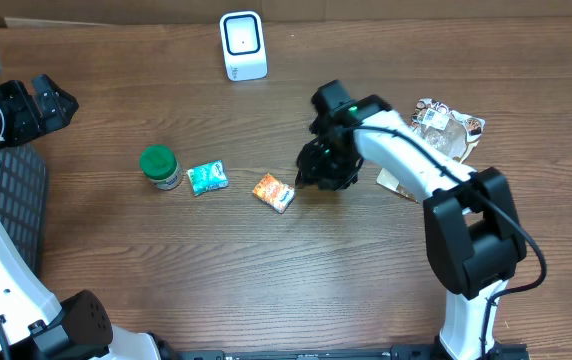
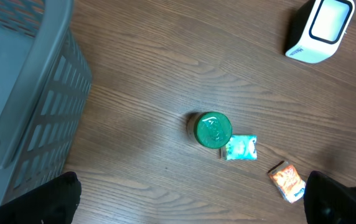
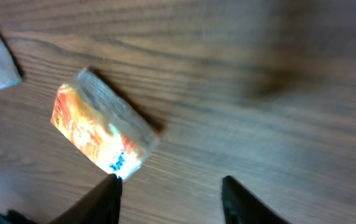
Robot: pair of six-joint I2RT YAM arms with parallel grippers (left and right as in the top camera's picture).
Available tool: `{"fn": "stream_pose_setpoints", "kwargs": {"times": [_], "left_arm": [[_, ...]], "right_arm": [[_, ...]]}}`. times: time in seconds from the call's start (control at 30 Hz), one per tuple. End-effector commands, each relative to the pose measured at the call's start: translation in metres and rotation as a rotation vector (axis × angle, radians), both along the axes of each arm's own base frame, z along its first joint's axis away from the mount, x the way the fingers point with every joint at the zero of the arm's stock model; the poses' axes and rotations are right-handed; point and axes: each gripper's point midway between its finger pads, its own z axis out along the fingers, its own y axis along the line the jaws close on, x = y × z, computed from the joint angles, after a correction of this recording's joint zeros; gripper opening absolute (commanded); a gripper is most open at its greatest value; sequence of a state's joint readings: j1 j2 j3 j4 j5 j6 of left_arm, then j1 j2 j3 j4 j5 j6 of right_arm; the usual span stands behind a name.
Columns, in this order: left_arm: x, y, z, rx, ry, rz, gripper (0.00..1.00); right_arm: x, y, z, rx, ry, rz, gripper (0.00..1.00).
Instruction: Scan the item barcode
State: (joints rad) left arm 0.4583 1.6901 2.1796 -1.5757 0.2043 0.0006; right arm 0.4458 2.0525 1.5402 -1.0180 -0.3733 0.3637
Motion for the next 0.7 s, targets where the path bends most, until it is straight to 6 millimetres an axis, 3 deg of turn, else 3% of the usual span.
{"fn": "stream_pose_setpoints", "kwargs": {"times": [0.0,0.3,0.67], "left_arm": [[0.002,0.002,-0.003,0.006,0.007,-0.011,1.00],[0.002,0.002,-0.003,0.006,0.007,-0.011,1.00],[0.002,0.002,-0.003,0.006,0.007,-0.011,1.00]], "right_arm": [[0.002,0.013,0.012,0.099,-0.031,0.057,0.52],[-0.001,0.028,-0.021,0.164,0.013,0.076,0.43],[-0.004,0.033,-0.039,0.182,0.053,0.076,0.41]]}}
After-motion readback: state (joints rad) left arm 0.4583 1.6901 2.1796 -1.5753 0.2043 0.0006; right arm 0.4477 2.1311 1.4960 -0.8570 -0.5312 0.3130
